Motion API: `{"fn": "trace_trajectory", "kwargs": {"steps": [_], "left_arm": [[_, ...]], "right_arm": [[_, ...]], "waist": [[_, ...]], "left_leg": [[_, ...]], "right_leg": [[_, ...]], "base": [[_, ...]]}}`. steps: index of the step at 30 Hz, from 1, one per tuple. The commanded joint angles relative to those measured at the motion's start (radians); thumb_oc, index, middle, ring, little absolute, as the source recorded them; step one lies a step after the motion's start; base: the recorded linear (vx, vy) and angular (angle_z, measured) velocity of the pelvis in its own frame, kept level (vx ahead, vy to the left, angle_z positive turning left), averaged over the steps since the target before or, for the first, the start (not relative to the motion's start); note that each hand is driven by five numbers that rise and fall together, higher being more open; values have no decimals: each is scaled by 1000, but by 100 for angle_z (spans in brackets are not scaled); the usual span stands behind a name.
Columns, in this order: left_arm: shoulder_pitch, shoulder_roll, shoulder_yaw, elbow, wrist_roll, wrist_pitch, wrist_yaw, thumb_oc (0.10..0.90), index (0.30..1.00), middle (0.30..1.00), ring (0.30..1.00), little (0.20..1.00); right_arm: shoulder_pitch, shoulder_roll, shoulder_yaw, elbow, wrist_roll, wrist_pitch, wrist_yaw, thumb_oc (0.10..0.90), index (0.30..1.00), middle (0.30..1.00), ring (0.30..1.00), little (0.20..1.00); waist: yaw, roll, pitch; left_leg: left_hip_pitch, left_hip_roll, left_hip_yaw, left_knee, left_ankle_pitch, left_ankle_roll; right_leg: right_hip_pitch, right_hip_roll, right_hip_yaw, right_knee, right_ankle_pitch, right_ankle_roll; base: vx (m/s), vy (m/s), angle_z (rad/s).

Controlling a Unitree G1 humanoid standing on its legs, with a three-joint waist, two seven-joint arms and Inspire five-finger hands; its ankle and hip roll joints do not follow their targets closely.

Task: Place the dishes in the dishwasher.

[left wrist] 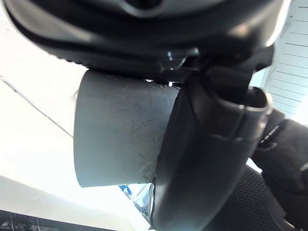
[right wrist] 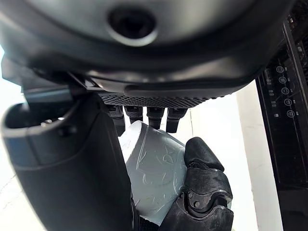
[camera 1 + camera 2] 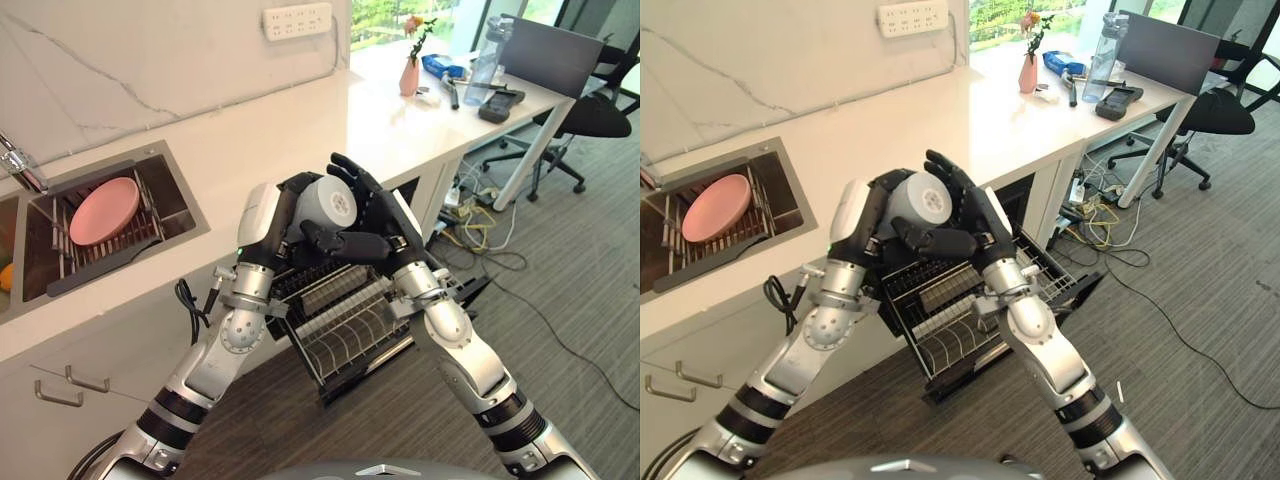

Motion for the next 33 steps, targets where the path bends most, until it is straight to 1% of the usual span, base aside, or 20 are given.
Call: {"fn": "trace_trajectory", "kwargs": {"steps": [1, 9, 18, 19, 20, 21, 27, 33], "left_arm": [[-232, 2, -55, -222, 46, -117, 1, 400, 300, 300, 300, 300], [-226, -3, -49, -227, 49, -108, 3, 400, 300, 300, 300, 300], [-201, -24, -41, -232, 29, -100, 14, 400, 300, 300, 300, 300], [-194, -34, -40, -231, 15, -100, 17, 447, 371, 371, 371, 371], [-190, -39, -39, -230, 5, -98, 18, 604, 606, 606, 606, 606], [-186, -43, -37, -228, -3, -95, 19, 800, 900, 900, 900, 900], [-153, -58, -11, -230, -40, -89, 48, 800, 900, 900, 900, 900], [-138, -60, 4, -234, -56, -83, 66, 800, 900, 900, 900, 900]], "right_arm": [[-108, 66, -17, -64, -41, -18, 5, 400, 300, 300, 300, 300], [-97, 60, -28, -72, -77, -15, 9, 400, 300, 300, 300, 300], [-57, 70, -65, -84, -108, -51, -14, 400, 300, 300, 300, 300], [-45, 74, -76, -86, -115, -68, -25, 400, 300, 300, 300, 300], [-40, 73, -80, -85, -121, -73, -26, 400, 300, 300, 300, 300], [-35, 72, -86, -87, -127, -80, -28, 400, 300, 300, 300, 300], [-9, 78, -107, -96, -148, -125, -48, 400, 300, 300, 300, 300], [-2, 79, -112, -102, -145, -144, -51, 400, 300, 300, 300, 300]], "waist": [[19, -73, -60], [21, -73, -58], [23, -74, -57], [25, -73, -56], [25, -72, -56], [25, -71, -56], [30, -67, -57], [34, -67, -58]], "left_leg": [[-10, 101, 3, 1, 9, -78], [-6, 103, 2, 1, 10, -77], [-9, 99, -5, 1, 11, -74], [-11, 98, -9, 1, 11, -74], [-13, 97, -10, 1, 12, -75], [-13, 97, -11, 1, 12, -75], [-15, 95, -18, 1, 14, -74], [-15, 98, -20, 1, 16, -75]], "right_leg": [[-11, -153, -45, 9, 54, 128], [-5, -151, -51, 9, 52, 126], [-2, -151, -56, 9, 48, 125], [0, -152, -59, 9, 47, 124], [1, -152, -61, 9, 46, 124], [1, -153, -63, 9, 45, 124], [6, -150, -69, 9, 42, 122], [10, -148, -74, 9, 40, 122]], "base": [[0, 0, 0], [0, 0, 0], [0, 0, 0], [0, 0, 0], [-13, 12, 6], [-7, 8, 12], [-1, 2, 6], [0, 0, 0]]}}
